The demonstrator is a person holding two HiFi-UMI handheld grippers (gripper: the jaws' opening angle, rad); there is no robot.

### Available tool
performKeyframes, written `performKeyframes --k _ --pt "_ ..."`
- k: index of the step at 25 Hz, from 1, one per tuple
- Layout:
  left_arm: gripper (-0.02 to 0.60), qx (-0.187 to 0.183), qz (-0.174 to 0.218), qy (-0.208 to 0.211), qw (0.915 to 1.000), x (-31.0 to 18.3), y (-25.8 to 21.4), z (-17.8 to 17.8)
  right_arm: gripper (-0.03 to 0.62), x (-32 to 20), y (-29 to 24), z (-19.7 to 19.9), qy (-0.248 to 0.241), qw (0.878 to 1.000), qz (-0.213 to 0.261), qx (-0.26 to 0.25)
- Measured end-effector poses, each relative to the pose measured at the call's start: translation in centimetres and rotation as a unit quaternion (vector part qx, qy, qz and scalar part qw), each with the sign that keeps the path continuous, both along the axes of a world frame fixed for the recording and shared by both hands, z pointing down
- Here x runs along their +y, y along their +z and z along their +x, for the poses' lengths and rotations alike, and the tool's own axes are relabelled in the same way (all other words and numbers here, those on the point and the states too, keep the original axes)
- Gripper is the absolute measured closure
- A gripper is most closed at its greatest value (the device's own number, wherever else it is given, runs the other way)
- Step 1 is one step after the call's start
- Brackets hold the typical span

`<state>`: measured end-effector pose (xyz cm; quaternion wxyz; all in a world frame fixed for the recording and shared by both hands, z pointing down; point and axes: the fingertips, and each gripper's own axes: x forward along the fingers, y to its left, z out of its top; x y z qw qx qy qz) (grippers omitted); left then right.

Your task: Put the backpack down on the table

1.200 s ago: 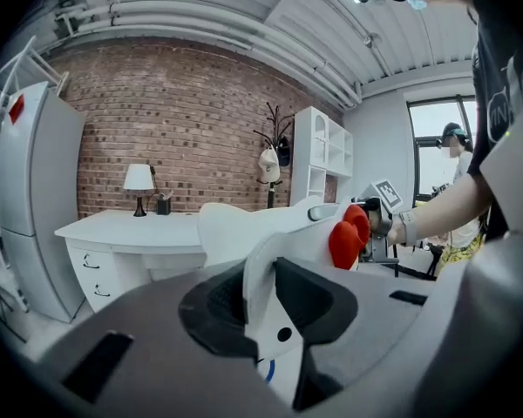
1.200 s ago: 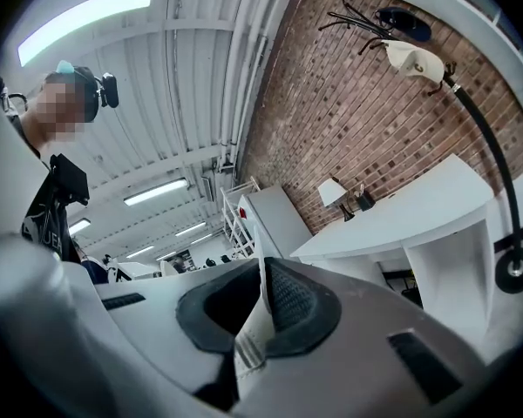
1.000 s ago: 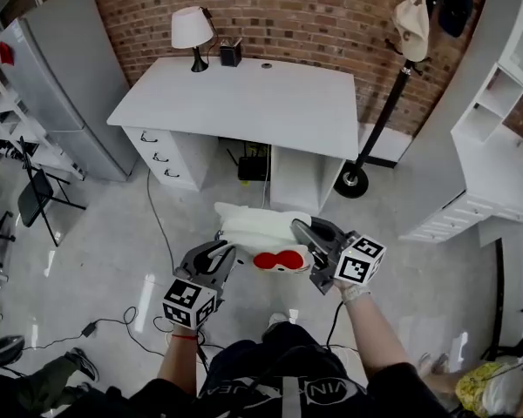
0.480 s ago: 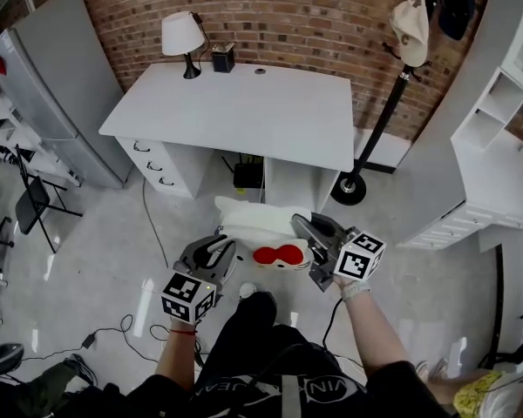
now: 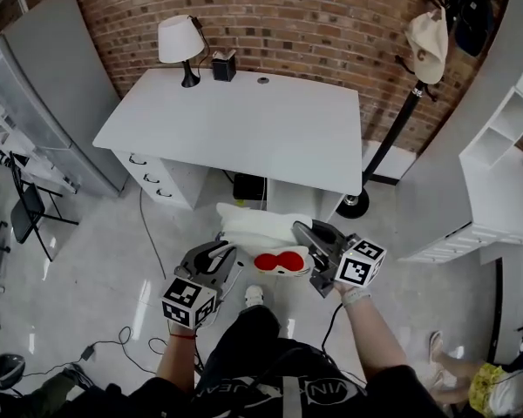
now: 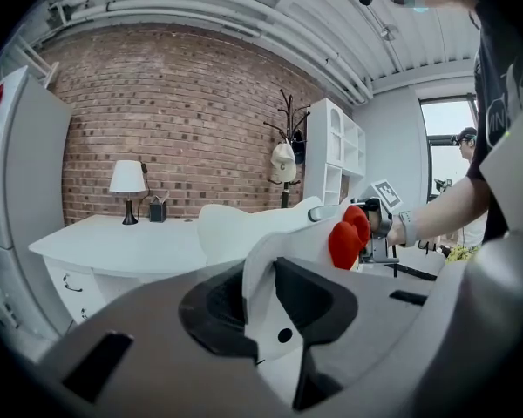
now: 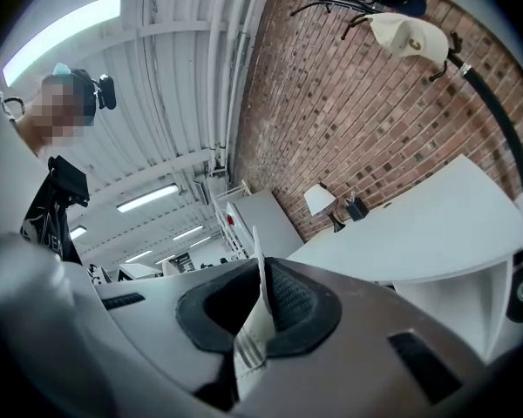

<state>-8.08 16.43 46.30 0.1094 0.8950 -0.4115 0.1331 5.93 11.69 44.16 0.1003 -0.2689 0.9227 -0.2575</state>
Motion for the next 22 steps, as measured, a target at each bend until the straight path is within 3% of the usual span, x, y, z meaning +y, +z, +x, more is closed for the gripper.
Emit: performKeyframes --k 22 --pt "0.503 0.000 -0.007 0.009 0.9999 -17.0 0.6 -3.1 0.579 -16.8 0.7 -3.0 -0.004 1.000 -0.010 -0.007"
